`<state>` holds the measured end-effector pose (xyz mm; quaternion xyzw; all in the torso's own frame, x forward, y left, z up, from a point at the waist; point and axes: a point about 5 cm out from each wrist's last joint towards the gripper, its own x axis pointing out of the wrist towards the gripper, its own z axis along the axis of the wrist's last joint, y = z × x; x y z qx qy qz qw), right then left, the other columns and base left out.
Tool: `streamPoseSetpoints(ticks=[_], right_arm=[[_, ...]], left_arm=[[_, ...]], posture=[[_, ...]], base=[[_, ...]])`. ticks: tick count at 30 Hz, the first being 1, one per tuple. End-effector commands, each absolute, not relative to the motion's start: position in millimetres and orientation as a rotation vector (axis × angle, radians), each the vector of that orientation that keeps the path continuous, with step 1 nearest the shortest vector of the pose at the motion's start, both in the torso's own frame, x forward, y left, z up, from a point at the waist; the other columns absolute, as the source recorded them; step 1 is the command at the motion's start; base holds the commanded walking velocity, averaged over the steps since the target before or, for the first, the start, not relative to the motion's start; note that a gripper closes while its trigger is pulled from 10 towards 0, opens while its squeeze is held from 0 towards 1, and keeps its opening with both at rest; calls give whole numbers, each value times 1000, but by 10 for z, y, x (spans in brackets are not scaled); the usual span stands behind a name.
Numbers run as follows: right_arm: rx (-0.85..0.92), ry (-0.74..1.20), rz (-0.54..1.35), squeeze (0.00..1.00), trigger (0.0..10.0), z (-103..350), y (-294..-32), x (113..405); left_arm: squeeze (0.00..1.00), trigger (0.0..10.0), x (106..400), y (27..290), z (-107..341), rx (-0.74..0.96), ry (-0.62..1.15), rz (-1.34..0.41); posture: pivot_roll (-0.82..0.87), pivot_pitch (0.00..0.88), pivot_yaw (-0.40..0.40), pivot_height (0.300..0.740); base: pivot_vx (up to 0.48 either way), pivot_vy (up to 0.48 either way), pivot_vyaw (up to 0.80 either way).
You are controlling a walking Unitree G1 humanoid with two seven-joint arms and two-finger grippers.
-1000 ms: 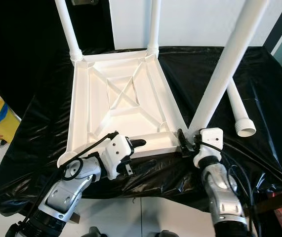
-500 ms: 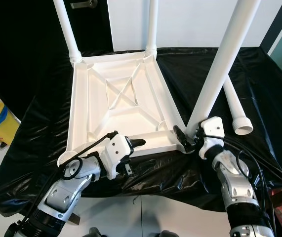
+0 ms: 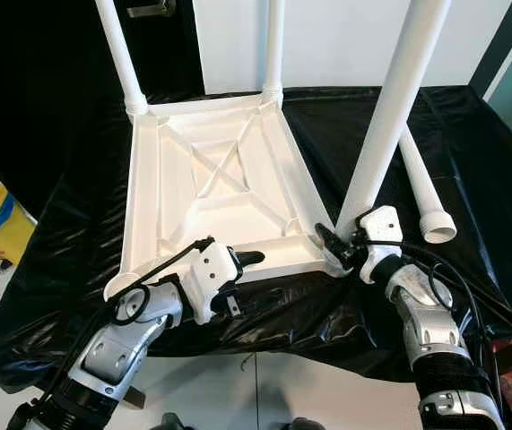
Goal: Building children table
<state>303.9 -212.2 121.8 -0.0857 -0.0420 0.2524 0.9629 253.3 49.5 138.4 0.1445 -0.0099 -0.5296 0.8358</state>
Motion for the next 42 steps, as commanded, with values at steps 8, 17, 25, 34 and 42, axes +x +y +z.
streamPoseSetpoints(ticks=[8, 17, 25, 34, 42], right_arm=[[-187, 3, 475, 0, 10000, 993, -2154, 2945], [-160, 29, 329, 0, 10000, 910, -2119, 2930], [-127, 33, 217, 0, 10000, 889, -2081, 2909], [-84, 56, 31, 0, 10000, 806, -1930, 2846], [-24, 84, -149, 0, 10000, 754, -1743, 2782]], left_arm=[[0, 10000, 2519, 497, 1382, 306, -19, -1110], [0, 10000, 2517, 492, 1380, 304, -17, -1111], [0, 10000, 2502, 500, 1371, 303, -13, -1109], [0, 10000, 2509, 510, 1373, 303, -13, -1100], [0, 10000, 2515, 517, 1380, 299, -15, -1093]], posture=[[-40, 53, -1, 740], [-39, 60, -2, 740], [-37, 68, -6, 740], [-33, 68, -12, 740], [-35, 72, -16, 740]], base=[[0, 0, 0], [0, 0, 0], [0, 0, 0], [0, 0, 0], [0, 0, 0]])
